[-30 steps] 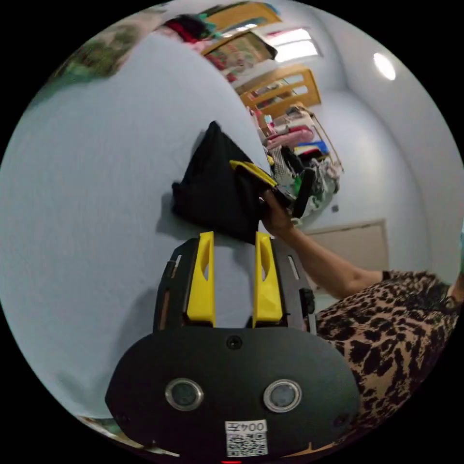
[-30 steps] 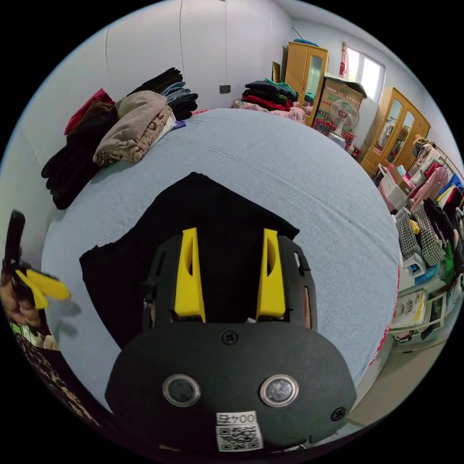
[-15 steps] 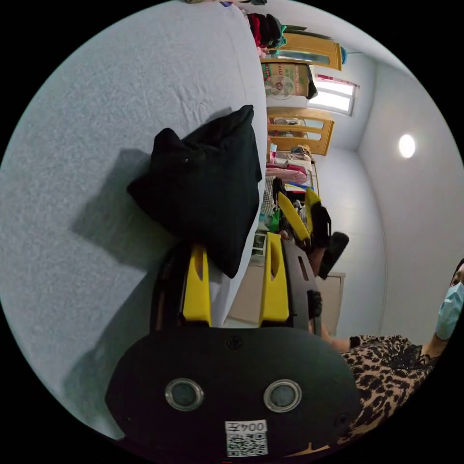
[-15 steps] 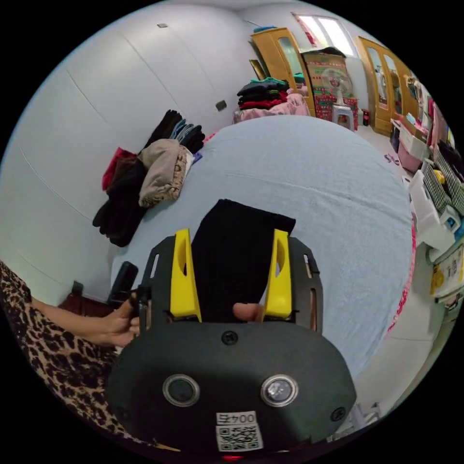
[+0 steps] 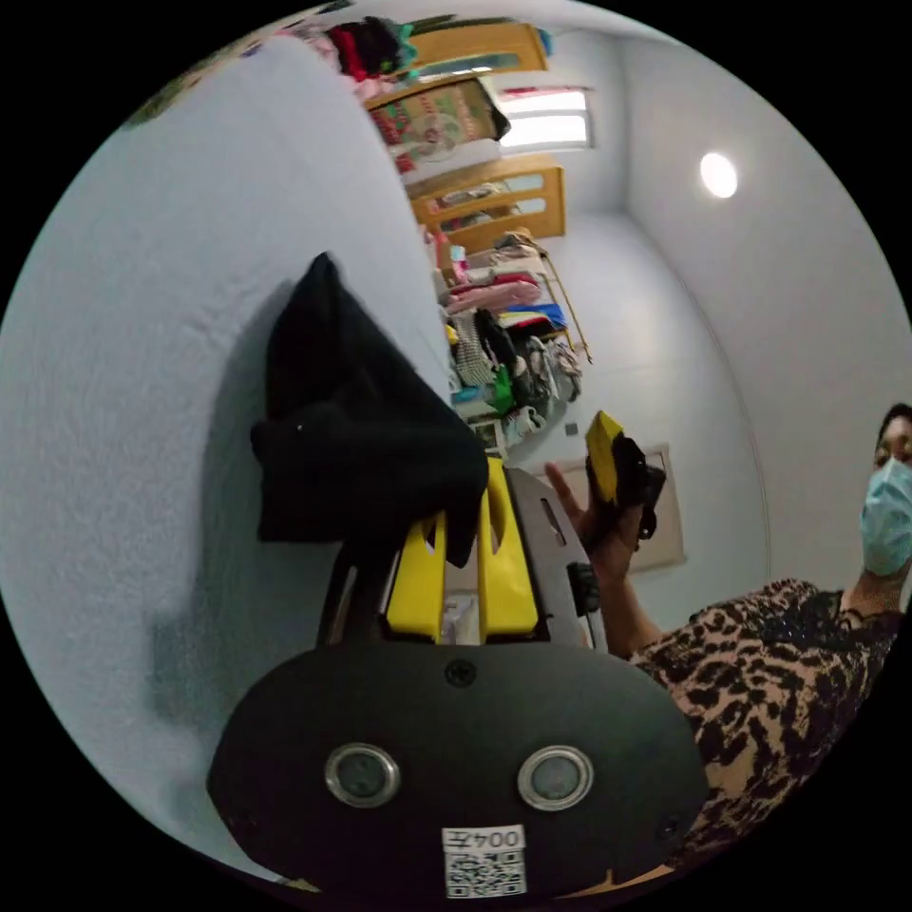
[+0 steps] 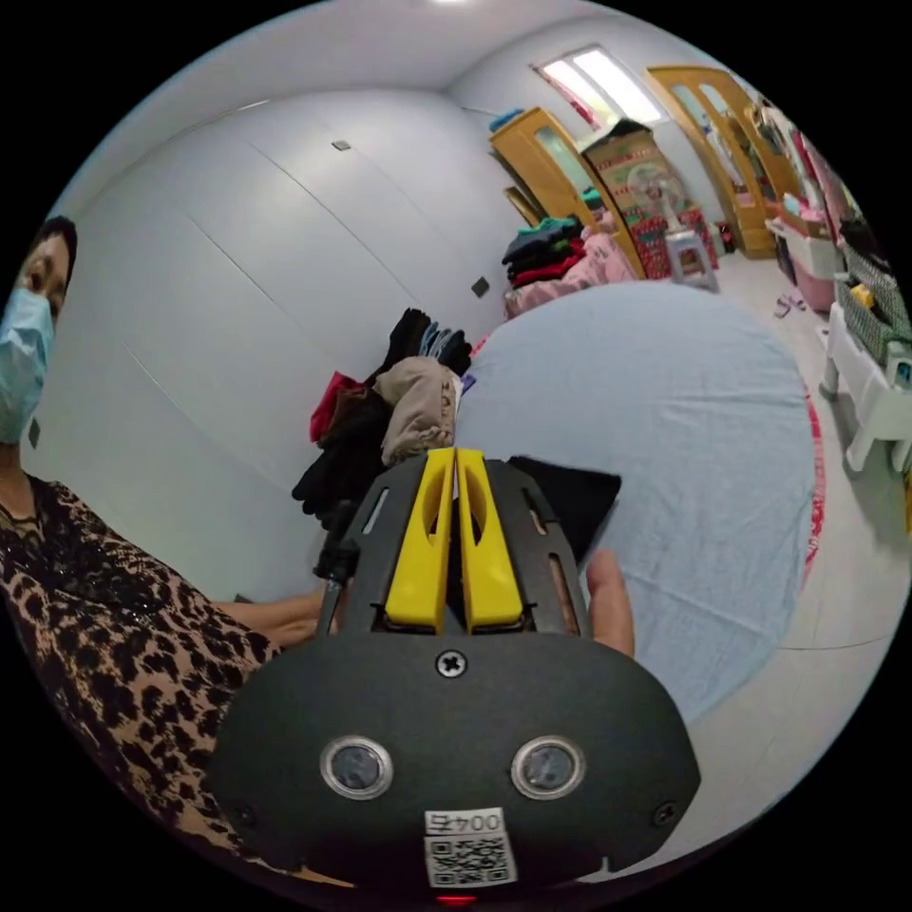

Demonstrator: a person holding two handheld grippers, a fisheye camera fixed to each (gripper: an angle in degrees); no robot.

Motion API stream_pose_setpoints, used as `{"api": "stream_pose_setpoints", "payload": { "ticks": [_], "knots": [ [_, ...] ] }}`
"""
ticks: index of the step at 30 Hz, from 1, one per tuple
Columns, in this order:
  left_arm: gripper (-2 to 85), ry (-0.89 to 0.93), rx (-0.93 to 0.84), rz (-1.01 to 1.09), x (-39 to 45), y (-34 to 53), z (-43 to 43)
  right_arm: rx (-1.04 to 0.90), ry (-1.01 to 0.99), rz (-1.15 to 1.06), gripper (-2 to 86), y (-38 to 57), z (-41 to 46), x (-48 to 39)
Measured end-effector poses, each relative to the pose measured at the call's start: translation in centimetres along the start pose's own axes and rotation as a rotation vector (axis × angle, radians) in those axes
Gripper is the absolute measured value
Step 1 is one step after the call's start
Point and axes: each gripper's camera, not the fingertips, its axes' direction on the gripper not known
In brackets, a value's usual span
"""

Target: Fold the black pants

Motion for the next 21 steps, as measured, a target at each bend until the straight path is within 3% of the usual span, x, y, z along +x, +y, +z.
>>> {"api": "stream_pose_setpoints", "payload": {
  "ticks": [3, 6, 10, 12, 17, 21],
  "knots": [
    [7.2, 0.058, -0.032, 0.134, 3.5, 2.4, 1.9, 0.059, 0.077, -0.037, -0.1, 4.6, -4.5, -4.2],
    [7.1, 0.117, -0.073, 0.256, 7.4, 5.3, 4.6, 0.045, 0.029, -0.002, 1.9, 9.6, -9.6, -8.0],
    [7.1, 0.256, -0.194, 0.418, 12.8, 10.6, 10.3, 0.124, -0.078, 0.091, 13.0, 18.7, -17.4, -12.7],
    [7.2, 0.3, -0.254, 0.467, 14.9, 13.3, 13.2, 0.195, -0.072, 0.136, 13.1, 23.2, -21.0, -14.7],
    [7.1, 0.378, -0.412, 0.516, 19.0, 22.6, 24.2, 0.351, -0.019, 0.232, 4.0, 37.2, -31.6, -20.8],
    [7.0, 0.417, -0.516, 0.511, 21.0, 29.8, 33.2, 0.497, 0.105, 0.267, 4.9, 47.2, -38.9, -25.8]
  ]
}}
